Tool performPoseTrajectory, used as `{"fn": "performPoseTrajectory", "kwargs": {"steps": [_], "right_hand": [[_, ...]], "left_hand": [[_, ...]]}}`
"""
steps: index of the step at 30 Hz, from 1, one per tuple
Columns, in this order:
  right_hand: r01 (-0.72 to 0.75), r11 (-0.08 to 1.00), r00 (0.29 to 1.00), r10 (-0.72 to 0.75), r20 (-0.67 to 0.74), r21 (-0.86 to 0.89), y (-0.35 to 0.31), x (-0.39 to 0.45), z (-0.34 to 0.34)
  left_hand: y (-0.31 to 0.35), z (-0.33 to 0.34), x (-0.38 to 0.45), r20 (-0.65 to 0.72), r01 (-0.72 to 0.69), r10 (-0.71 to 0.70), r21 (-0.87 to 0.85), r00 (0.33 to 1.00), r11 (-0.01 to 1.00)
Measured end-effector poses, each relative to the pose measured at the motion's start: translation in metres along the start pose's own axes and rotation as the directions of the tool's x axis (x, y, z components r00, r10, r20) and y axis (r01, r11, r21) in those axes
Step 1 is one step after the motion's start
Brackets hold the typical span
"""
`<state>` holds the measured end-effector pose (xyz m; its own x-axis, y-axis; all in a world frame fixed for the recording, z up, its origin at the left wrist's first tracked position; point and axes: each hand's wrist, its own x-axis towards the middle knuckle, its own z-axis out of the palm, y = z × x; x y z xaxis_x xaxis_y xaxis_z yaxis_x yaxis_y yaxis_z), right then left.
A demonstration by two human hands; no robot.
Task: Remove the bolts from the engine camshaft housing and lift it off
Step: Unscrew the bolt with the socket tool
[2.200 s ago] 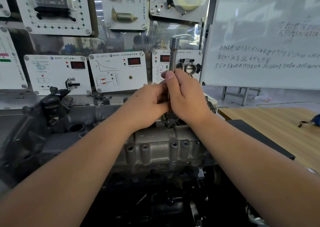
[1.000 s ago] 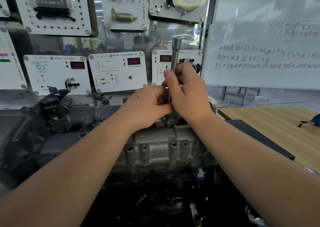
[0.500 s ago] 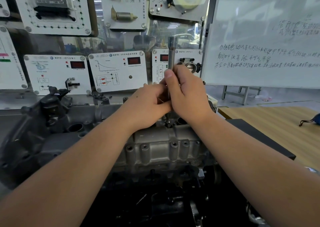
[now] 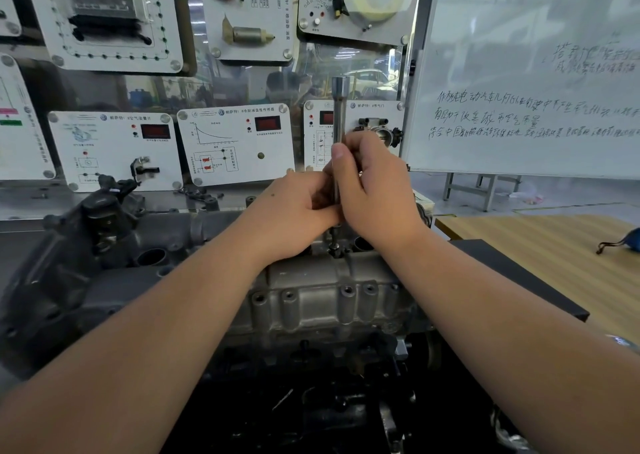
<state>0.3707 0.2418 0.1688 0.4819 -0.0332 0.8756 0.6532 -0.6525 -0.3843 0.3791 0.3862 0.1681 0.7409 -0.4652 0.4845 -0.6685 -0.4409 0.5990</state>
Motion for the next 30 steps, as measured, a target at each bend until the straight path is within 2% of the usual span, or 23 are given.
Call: {"fn": "performPoseTrajectory", "kwargs": {"steps": [7,13,17,22,26,30], "right_hand": [[0.041,0.999,0.999,-0.04,0.011,-0.011,-0.0028,-0.0016,-0.0001],[0.015,1.0,0.999,-0.014,0.046,-0.02,-0.0035,0.0008,0.0012],[-0.003,1.0,1.0,0.003,0.02,0.029,-0.0034,-0.001,-0.0005],[0.01,1.0,1.0,-0.01,0.014,-0.019,-0.0029,0.0,0.0015],[-0.04,0.998,0.999,0.038,0.03,0.047,0.0,0.0007,0.0011],[-0.005,0.999,0.999,0.002,0.049,0.054,-0.0019,0.0004,0.0002]], "left_hand": [[-0.0044,-0.0005,0.0021,-0.013,-0.011,0.012,0.073,1.0,0.997],[-0.0007,-0.0002,-0.0008,0.028,-0.034,0.034,0.003,0.999,0.999],[-0.0009,-0.0013,-0.0005,0.01,-0.042,0.041,0.031,0.999,0.999],[-0.0015,0.0,-0.0001,-0.005,-0.03,0.03,0.032,1.0,0.999],[0.0031,0.0001,-0.0037,0.019,-0.032,0.033,-0.022,0.999,0.999],[0.0016,-0.0014,-0.0021,0.0,-0.053,0.053,-0.011,0.999,0.999]]}}
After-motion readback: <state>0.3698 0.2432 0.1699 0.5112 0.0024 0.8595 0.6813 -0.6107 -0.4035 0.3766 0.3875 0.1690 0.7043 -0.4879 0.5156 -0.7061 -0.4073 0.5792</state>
